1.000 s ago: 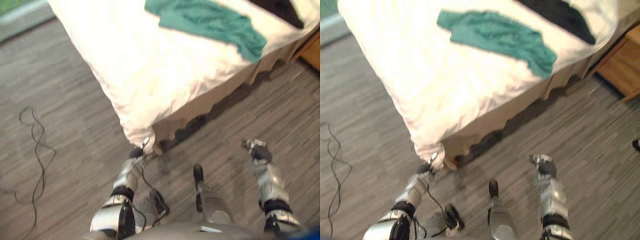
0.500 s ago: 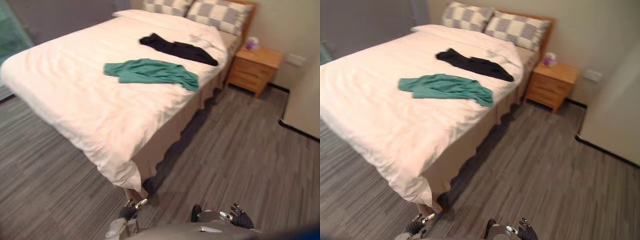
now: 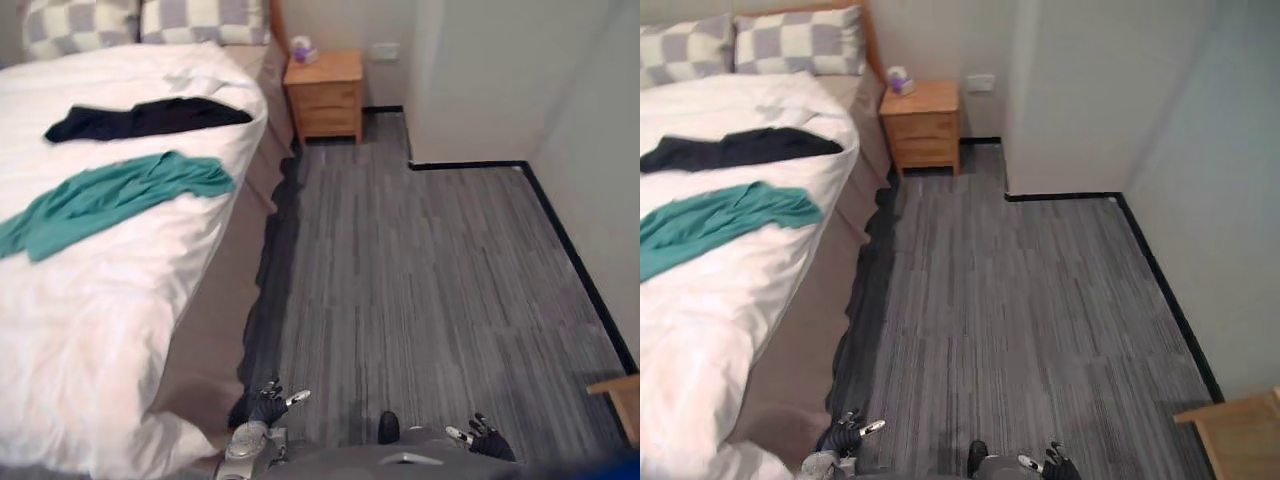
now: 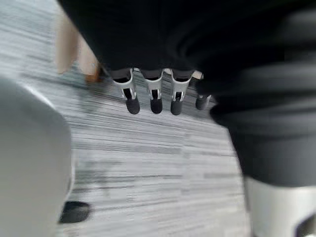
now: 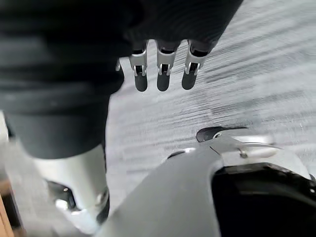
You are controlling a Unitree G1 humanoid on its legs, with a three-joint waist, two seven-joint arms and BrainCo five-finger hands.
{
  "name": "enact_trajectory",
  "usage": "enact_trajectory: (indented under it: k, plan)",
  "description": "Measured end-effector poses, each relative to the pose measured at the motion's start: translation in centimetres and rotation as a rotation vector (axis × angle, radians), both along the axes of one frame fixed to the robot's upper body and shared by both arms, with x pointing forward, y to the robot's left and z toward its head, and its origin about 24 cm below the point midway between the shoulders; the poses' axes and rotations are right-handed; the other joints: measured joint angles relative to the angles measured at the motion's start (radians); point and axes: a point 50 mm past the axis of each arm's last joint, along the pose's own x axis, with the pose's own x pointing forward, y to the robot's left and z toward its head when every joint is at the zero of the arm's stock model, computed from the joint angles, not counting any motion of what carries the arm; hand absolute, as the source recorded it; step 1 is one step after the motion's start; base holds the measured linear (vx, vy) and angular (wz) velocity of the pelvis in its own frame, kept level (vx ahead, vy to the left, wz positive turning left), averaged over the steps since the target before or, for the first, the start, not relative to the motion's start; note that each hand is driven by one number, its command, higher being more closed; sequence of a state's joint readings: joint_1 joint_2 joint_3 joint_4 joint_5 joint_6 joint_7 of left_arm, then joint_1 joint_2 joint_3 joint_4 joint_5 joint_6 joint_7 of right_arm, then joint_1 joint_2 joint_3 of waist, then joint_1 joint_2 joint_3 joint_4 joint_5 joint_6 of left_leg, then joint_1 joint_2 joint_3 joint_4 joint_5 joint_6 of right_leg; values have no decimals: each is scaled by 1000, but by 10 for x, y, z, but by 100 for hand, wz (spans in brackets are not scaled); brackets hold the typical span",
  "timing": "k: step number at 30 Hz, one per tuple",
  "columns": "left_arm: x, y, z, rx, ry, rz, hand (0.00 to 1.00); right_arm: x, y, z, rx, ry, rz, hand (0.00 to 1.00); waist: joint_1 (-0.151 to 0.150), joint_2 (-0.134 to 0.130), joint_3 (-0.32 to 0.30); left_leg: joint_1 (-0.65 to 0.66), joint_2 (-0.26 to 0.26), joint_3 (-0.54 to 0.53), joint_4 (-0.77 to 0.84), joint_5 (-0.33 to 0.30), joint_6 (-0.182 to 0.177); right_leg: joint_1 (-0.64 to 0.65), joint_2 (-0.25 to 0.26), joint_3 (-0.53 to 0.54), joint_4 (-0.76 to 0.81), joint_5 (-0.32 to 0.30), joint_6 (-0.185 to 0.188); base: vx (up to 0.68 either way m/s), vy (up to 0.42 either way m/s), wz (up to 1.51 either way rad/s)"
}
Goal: Tidy the bed and pick cloth on bed and put in laundry
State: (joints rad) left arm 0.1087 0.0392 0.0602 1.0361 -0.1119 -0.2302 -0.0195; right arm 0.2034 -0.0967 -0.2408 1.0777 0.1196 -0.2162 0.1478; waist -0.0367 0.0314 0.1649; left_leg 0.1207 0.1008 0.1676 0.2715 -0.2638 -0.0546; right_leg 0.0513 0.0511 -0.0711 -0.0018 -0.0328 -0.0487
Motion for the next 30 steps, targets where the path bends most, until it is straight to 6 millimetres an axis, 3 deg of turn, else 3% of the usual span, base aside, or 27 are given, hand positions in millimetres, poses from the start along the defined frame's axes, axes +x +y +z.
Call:
enact_trajectory:
  k: [2, 3, 6, 9, 10, 20, 27, 30]
  plan:
    - [-4, -8, -1, -30, -5, 27, 0, -5, -5, 1, -6, -13, -47, 0, -9, 32, -19, 5, 53, 23, -73, 21, -13, 14, 32, -10, -25, 6, 2, 97, 134, -71]
    - [-4, -10, -1, -42, -5, 42, 0, -12, -2, 1, 9, -9, -92, 0, -10, 37, -36, 32, 55, 45, -105, 17, -11, 36, 27, -34, -48, 12, 10, 163, 173, -42]
    - [-3, -3, -1, -23, -7, 57, 0, -20, 7, -1, 37, -7, -146, 0, 1, 6, -57, 41, 39, 54, -145, 18, -9, 47, 10, -73, -93, 56, 21, 136, 145, -13]
    - [-3, -3, -1, -22, -2, 51, 0, -20, 8, -1, 47, -12, -165, 0, 3, 5, -58, 73, 31, 69, -169, 24, -11, 58, 8, -77, -93, 62, 17, 135, 80, -7]
    - [-18, 5, -6, -40, 60, 169, 0, -11, 12, -1, 52, -12, -91, 0, 29, -30, -99, 106, -25, 113, -271, 88, 12, 26, -38, -79, -100, 101, 37, 54, 30, -4]
    - [-21, 6, -8, -52, 112, 182, 0, -10, 13, -1, 55, -8, -99, 0, 31, -35, -97, 97, -26, 97, -269, 88, 12, 26, -43, -101, -100, 88, 47, 0, 0, 5]
    - [-21, 7, -9, -32, 187, 206, 0, -22, 12, -4, 81, 47, -219, 0, 54, -31, -104, 70, -21, 68, -265, 88, 12, 19, -46, -142, -100, 76, 42, 33, 0, 16]
    - [-20, 9, -9, -19, 185, 217, 0, -17, 13, -3, 84, 37, -217, 0, 54, -24, -97, 41, -2, 76, -173, 44, 1, 36, -43, -151, -99, 49, 39, 57, 2, 11]
